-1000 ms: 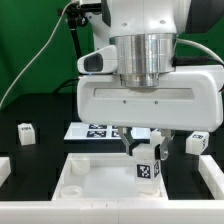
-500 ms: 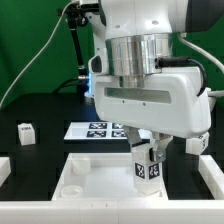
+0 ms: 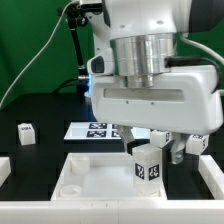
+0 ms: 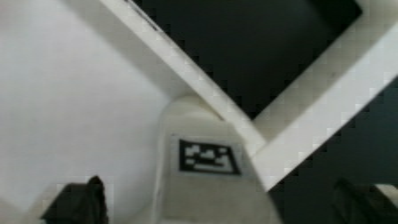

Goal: Assemble one leg

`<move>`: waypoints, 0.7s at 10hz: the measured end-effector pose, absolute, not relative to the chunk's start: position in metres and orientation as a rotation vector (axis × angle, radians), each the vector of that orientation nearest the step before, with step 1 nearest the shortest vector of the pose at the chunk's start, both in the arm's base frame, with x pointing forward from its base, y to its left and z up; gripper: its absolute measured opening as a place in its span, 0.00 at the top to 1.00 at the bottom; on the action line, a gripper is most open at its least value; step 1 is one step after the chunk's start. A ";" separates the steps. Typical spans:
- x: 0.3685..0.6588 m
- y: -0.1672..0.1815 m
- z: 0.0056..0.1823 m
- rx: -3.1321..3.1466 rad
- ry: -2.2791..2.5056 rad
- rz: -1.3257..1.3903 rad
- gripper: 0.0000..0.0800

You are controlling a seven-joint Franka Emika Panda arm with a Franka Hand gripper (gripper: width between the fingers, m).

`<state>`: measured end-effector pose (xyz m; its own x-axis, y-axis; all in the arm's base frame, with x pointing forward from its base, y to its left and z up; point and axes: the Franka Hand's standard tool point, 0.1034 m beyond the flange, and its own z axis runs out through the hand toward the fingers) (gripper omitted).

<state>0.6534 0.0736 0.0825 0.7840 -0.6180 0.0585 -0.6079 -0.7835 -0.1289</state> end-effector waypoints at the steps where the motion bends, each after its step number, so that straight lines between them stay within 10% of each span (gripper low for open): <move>1: 0.653 0.074 0.082 -2.917 0.854 -0.156 0.19; 7: 0.655 0.066 0.083 -3.110 -0.037 -0.204 0.19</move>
Offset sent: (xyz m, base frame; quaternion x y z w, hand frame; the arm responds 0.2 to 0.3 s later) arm 0.0000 0.0000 0.0000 0.0000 0.0000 -0.1938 0.9810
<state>0.6554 0.0664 0.0831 0.9912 0.0219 0.1306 0.0251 -0.9994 -0.0234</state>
